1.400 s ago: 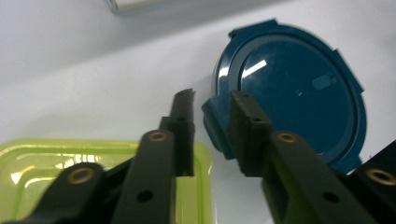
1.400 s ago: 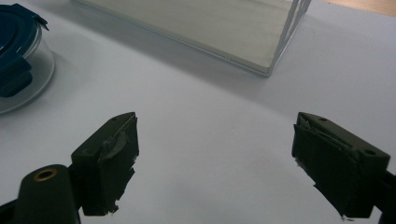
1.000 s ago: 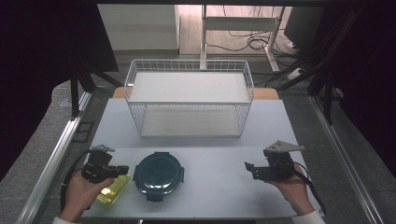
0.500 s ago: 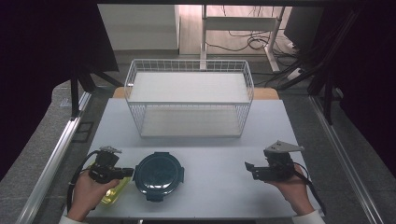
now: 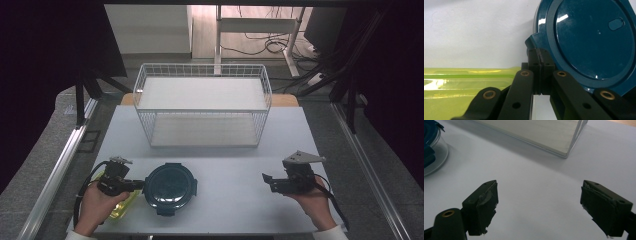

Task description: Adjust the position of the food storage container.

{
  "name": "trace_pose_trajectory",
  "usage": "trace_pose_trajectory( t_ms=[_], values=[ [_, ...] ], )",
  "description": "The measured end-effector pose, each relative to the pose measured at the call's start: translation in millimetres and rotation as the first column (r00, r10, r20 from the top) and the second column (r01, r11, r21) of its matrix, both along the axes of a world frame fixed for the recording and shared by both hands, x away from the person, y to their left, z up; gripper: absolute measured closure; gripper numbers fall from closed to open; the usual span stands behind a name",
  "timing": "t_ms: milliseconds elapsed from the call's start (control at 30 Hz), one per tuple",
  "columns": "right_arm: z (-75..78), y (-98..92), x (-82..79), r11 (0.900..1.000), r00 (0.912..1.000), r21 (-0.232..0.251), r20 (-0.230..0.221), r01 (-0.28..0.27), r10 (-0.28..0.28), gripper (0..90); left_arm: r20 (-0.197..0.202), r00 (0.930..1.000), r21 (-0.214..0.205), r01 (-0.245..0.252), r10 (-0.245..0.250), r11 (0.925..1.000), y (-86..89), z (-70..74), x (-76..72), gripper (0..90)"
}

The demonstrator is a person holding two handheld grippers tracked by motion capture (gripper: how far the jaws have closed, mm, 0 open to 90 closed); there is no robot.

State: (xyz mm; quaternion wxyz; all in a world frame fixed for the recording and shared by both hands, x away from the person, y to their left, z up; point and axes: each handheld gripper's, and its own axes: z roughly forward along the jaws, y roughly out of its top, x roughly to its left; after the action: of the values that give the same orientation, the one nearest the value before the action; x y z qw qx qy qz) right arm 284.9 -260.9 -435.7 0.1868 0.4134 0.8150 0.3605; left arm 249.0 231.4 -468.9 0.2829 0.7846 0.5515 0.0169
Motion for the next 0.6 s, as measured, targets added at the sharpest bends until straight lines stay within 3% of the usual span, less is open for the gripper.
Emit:
trace_pose_trajectory(
  t_ms=[167, 367, 600],
  values=[
    [-0.4, 0.3, 0.5, 1.0, 1.0, -0.002, -0.003, 0.003, -0.003, 14.3, -0.003, 1.0, -0.007, -0.009, 0.009, 0.9999, 0.1, -1.1, 1.3, 89.9],
    [-1.7, 1.6, 0.9, 1.0, 1.0, -0.003, -0.009, 0.001, -0.001, 14.3, -0.012, 0.9996, -0.051, -0.026, 0.026, 0.9984, 4.0, -3.8, 1.3, 90.0],
    [-2.1, 2.4, 2.2, 1.0, 0.9999, -0.002, -0.013, 0.005, -0.005, 14.3, -0.004, 0.9991, -0.059, -0.043, 0.043, 0.9973, 1.1, -6.4, -0.2, 90.0]
  ],
)
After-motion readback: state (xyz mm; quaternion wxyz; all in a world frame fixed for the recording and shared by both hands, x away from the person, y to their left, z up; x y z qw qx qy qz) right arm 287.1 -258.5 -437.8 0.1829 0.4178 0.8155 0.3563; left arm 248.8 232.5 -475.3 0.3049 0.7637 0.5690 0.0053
